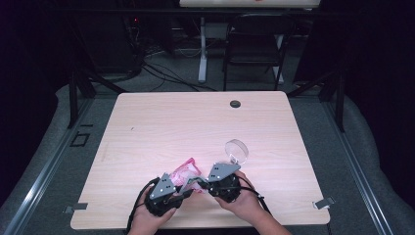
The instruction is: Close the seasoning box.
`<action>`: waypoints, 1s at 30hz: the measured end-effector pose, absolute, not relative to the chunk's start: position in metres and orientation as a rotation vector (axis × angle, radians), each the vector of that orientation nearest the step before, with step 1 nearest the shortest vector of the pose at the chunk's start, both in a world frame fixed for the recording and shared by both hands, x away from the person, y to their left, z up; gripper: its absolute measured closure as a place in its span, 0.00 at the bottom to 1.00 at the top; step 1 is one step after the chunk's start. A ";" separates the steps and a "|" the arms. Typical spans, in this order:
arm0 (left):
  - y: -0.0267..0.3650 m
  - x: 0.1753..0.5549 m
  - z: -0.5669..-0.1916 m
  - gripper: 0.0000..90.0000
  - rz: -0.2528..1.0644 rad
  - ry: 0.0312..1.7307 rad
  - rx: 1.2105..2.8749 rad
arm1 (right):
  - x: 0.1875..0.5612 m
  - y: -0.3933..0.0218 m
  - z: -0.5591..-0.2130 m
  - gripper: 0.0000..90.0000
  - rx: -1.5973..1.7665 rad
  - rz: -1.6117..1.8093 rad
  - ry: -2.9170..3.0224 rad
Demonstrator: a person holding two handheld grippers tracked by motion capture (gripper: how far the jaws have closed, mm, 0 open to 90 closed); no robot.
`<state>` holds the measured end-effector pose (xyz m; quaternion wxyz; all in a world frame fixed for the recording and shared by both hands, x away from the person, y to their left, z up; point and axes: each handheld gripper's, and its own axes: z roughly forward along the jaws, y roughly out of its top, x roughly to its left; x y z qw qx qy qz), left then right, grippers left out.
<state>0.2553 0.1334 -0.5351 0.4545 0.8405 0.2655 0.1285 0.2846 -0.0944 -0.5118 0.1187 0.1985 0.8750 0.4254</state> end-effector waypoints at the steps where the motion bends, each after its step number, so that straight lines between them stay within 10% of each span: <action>1: 0.133 0.255 -0.535 0.77 0.317 0.655 2.074 | 0.285 -0.095 -0.512 1.00 0.573 1.236 2.562; 9: 0.149 0.255 -0.540 0.51 0.407 0.712 2.088 | 0.285 -0.095 -0.511 1.00 0.578 1.240 2.563; 30: 0.160 0.261 -0.551 0.32 0.511 0.685 2.110 | 0.292 -0.090 -0.501 1.00 0.547 1.248 2.559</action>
